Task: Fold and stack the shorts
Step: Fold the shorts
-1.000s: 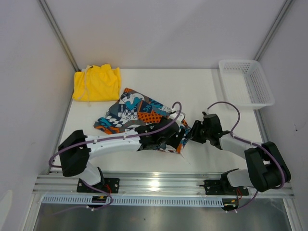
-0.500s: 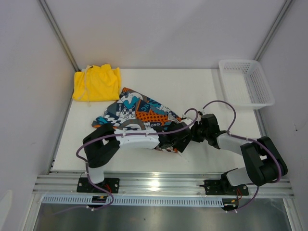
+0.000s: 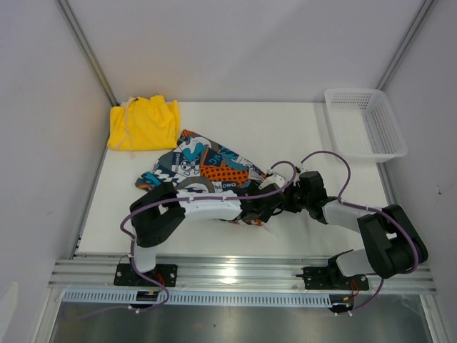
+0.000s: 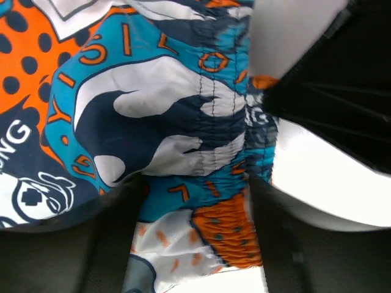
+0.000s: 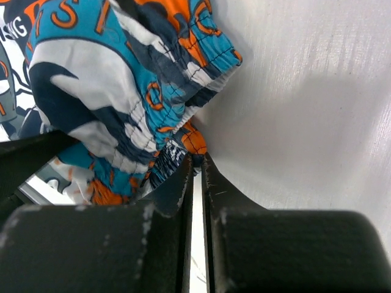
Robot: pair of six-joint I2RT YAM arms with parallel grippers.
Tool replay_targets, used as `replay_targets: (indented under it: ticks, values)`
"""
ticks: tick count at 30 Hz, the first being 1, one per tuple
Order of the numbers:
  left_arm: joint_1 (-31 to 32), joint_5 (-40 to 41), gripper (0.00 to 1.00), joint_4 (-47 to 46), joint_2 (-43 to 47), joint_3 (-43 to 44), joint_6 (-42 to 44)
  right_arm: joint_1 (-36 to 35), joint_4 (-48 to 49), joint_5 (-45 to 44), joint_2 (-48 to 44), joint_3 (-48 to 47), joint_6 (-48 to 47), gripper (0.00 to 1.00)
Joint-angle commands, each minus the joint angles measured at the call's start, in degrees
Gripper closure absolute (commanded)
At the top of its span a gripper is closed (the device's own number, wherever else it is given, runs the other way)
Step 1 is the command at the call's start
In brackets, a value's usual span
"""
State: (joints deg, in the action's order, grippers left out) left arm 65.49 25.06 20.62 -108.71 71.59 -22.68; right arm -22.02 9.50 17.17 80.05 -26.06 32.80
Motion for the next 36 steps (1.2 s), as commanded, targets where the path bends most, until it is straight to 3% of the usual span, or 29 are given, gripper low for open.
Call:
replay_targets:
  ticks: [1,9,13,16,17,18,21,27,36]
  values:
    - [0.1,5.6,0.33,2.1,-1.7,3.9,-1.9,-0.3,1.8,0.7,-1.8,0.8,-0.4,1.00]
    - [0.7,1.8,0.78,-0.2,-2.9,1.7,-0.1,0.3,1.9,0.1,-2.0,0.7,0.1,1.00]
    - [2.1,2.4,0.83,-4.8,1.9,-3.3,0.3,1.7,2.3,1.9,-1.0,0.0,0.8,1.00]
    - [2.5,1.7,0.74,-6.1,4.8,-6.3,0.2,2.5,2.8,3.4,-0.1,-0.2,1.0,1.00]
    - [2.4,1.6,0.67,-5.9,5.1,-6.3,0.0,2.5,2.8,3.4,0.1,-0.3,0.9,1.00]
    - [2.5,1.7,0.52,-5.7,5.3,-6.0,-0.1,2.5,2.9,3.5,0.0,-0.2,1.0,1.00]
    - [2.5,2.4,0.34,-5.4,5.1,-5.1,-0.2,2.5,3.3,3.5,0.0,0.0,1.1,1.00]
    - [2.4,4.0,0.29,-4.9,2.6,-0.2,0.1,2.4,3.8,3.7,-0.2,0.4,1.2,1.00]
    - [2.5,5.4,0.31,-6.0,-0.7,3.2,2.0,2.5,4.1,3.8,-0.2,0.5,1.4,1.00]
